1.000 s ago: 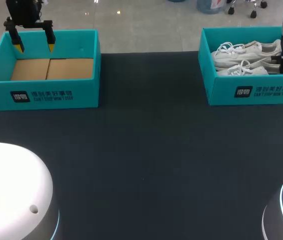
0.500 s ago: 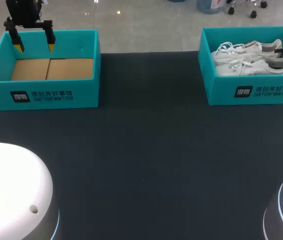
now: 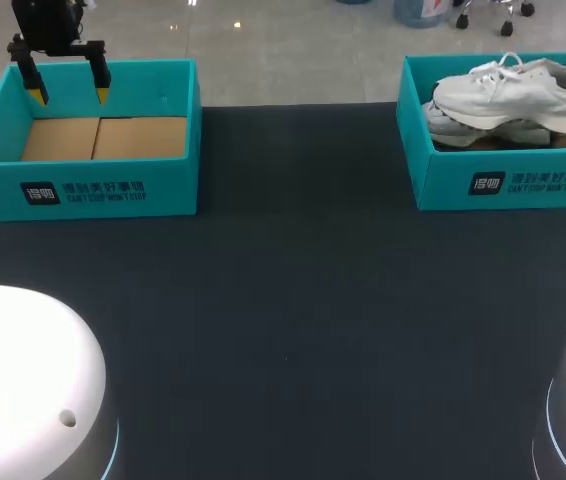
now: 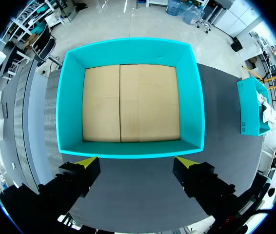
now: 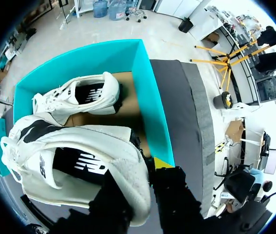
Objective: Take the shoe out of the shoebox, open the shoe tongue, remove and reinsert the insole, then place the shoe into the shoebox
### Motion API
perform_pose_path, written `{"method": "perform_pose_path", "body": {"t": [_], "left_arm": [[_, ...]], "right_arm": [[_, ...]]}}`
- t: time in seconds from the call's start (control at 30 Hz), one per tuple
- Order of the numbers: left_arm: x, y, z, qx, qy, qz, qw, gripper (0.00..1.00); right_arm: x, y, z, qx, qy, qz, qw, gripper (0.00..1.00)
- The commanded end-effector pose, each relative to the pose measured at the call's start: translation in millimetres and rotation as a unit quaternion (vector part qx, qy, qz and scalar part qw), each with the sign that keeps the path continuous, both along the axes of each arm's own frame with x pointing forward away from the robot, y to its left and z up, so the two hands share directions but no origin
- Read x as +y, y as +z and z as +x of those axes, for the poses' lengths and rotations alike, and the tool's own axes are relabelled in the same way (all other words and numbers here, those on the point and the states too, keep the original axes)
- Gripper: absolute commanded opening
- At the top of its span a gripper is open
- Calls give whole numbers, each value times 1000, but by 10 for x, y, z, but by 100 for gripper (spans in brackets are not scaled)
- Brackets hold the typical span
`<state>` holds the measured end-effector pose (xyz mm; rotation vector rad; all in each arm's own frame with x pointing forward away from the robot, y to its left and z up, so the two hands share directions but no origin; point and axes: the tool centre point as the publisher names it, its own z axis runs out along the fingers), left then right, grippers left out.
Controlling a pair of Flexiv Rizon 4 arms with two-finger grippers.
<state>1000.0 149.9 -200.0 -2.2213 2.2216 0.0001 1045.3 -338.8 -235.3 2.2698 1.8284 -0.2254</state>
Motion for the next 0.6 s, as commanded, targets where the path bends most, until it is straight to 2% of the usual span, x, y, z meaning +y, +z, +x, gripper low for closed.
{"method": "perform_pose_path", "body": {"t": [0.03,0.27,0.6], "left_arm": [[0,0,0,0,0,0,1000,100],[0,0,0,0,0,0,1000,100],[0,0,0,0,0,0,1000,100]], "right_arm": [[73,429,-111,-7,6,-7,1000,0],[128,653,-165,-16,15,-13,1000,0],[159,681,-120,-22,8,6,1000,0]]}}
